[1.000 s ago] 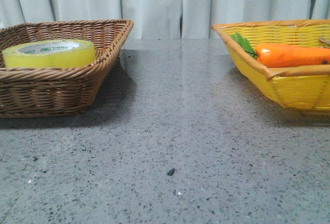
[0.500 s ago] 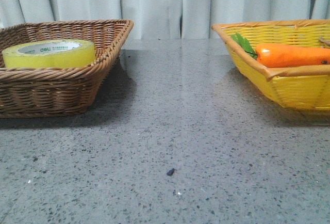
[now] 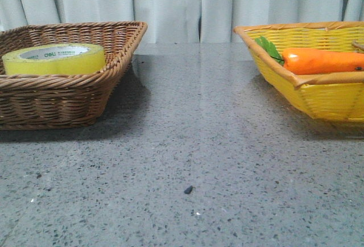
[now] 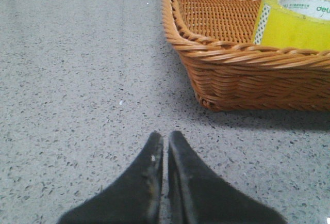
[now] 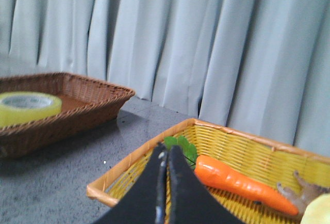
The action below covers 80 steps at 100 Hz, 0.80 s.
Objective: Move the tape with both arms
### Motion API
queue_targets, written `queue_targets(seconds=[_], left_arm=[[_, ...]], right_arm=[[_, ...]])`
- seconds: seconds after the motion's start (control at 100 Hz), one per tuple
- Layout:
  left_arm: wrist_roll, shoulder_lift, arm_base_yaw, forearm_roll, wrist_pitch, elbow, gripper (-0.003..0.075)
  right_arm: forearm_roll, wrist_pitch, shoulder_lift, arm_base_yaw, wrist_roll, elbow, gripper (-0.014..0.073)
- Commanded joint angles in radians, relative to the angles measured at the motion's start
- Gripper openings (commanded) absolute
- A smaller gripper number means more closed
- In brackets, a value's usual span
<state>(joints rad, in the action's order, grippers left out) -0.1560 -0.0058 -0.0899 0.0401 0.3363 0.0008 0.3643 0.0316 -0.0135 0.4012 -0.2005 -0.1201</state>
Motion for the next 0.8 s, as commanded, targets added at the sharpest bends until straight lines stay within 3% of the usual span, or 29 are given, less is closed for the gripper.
queue_targets(seconds=[0.0, 0.14, 0.26, 0.41, 0.54, 0.79], left_arm=[[-0.008, -0.031, 0.002, -0.007, -0.049, 0.013, -0.0021], [-0.008, -0.031, 0.002, -0.007, -0.049, 0.013, -0.0021], [-0.008, -0.031, 0.002, -0.007, -0.049, 0.013, -0.0021], [-0.008, -0.031, 0.002, -0.007, -0.049, 0.013, -0.0021], [-0.008, -0.031, 0.002, -0.007, -0.049, 0.013, -0.0021], [-0.008, -0.031, 0.002, -0.007, -0.049, 0.013, -0.0021]], right_arm=[[-0.120, -0.198, -0.009, -0.101, 0.003, 0.030, -0.0074], [-0.167, -0.353, -0.009, -0.257, 0.003, 0.103, -0.0074], [-0.234, -0.347, -0.009, -0.354, 0.003, 0.153, -0.0074], [-0.291, -0.213, -0.009, -0.419, 0.013, 0.151, -0.0074], [-0.437, -0.094, -0.009, -0.460, 0.151, 0.153, -0.0074], [-0.433, 0.127, -0.016, -0.465, 0.157, 0.153, -0.0074]])
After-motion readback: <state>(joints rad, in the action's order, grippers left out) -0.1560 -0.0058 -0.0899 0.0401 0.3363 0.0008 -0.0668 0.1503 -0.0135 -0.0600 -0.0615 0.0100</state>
